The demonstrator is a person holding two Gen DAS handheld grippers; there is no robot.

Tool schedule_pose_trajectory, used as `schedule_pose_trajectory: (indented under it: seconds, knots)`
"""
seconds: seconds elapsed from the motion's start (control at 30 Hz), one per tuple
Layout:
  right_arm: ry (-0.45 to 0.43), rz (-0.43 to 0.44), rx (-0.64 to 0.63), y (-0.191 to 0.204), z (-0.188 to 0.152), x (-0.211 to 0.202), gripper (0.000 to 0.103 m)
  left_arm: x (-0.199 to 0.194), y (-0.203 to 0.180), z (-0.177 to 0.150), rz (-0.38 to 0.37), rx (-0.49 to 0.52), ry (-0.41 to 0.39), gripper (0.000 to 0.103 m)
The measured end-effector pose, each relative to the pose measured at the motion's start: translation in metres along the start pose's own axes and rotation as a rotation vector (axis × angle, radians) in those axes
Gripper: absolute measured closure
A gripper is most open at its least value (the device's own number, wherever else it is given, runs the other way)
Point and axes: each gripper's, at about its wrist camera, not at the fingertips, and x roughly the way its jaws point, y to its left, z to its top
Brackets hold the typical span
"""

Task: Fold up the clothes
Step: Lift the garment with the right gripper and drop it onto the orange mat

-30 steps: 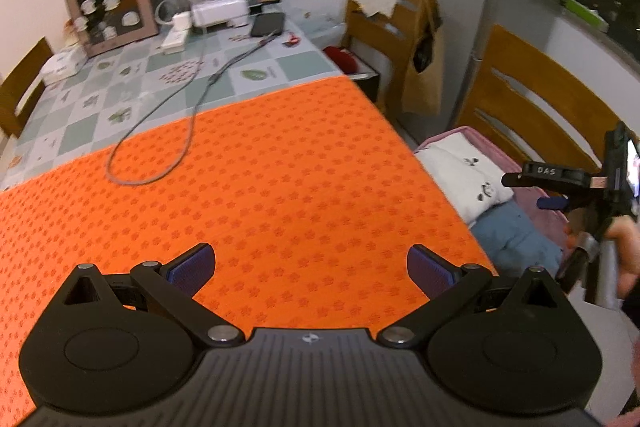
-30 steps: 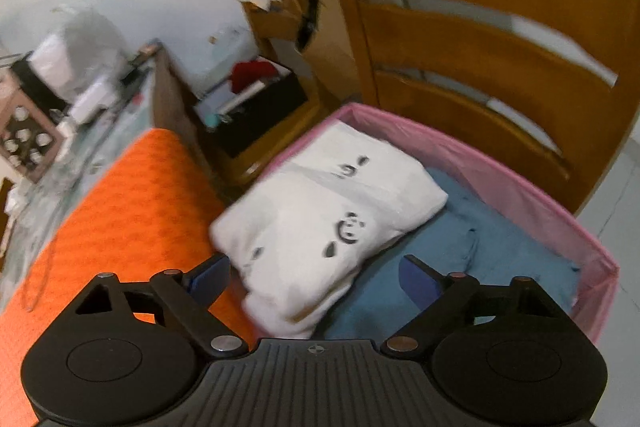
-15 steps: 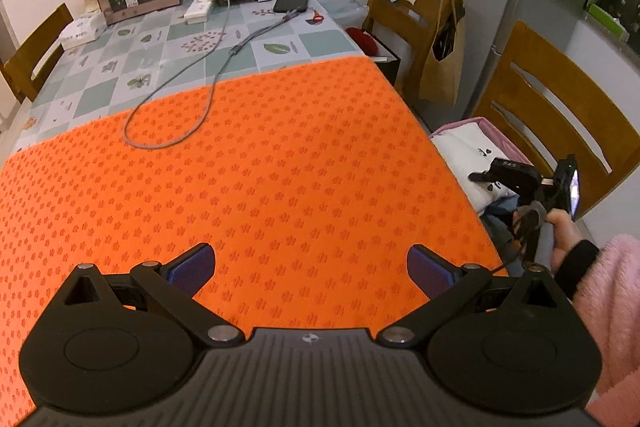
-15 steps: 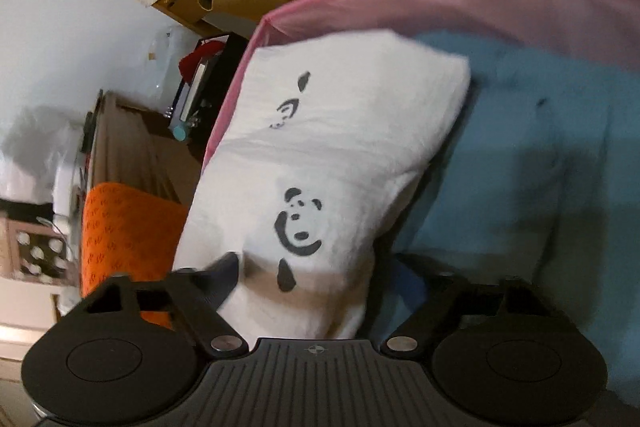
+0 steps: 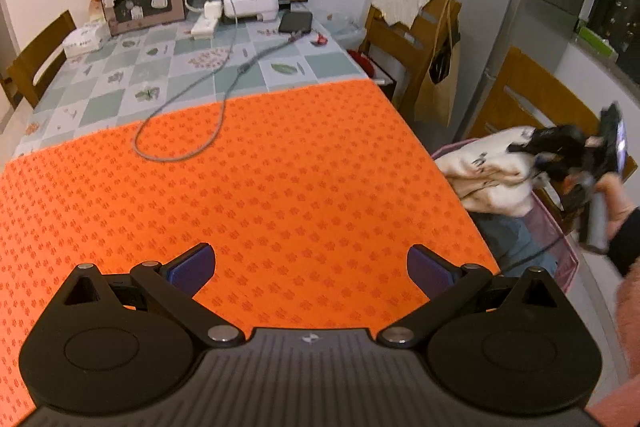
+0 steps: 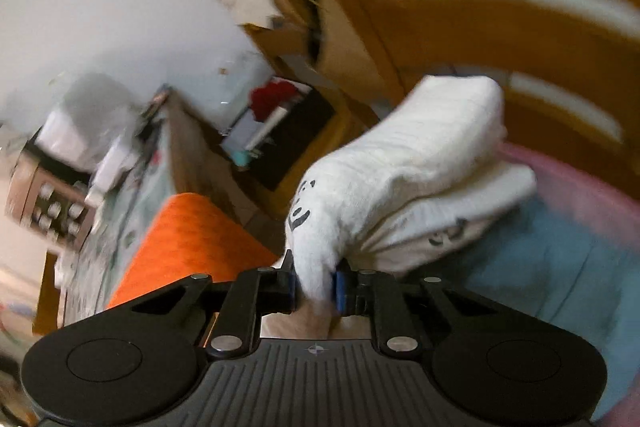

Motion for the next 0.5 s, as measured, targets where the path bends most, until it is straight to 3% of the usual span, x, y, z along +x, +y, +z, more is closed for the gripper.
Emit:
schedule_pose_trajectory:
  seconds: [0.2,0.37,0.5]
  knots:
    - [-0.002,0.046,-0.260,0.090,0.004,-0.082,0.083,-0.023,0.035,-0.004,-0.029,0.016,-0.067,0.000]
    - [0.098,0.120,-0.433,0.173,-0.030,-0.119,0.083,-0.044,0.085,-0.018,-0.086,0.002,-0.110,0.000]
    - [0.214,0.140,-0.529,0.231,-0.081,-0.114,0.083,-0.059,0.134,-0.032,-0.088,0.001,-0.124,0.000]
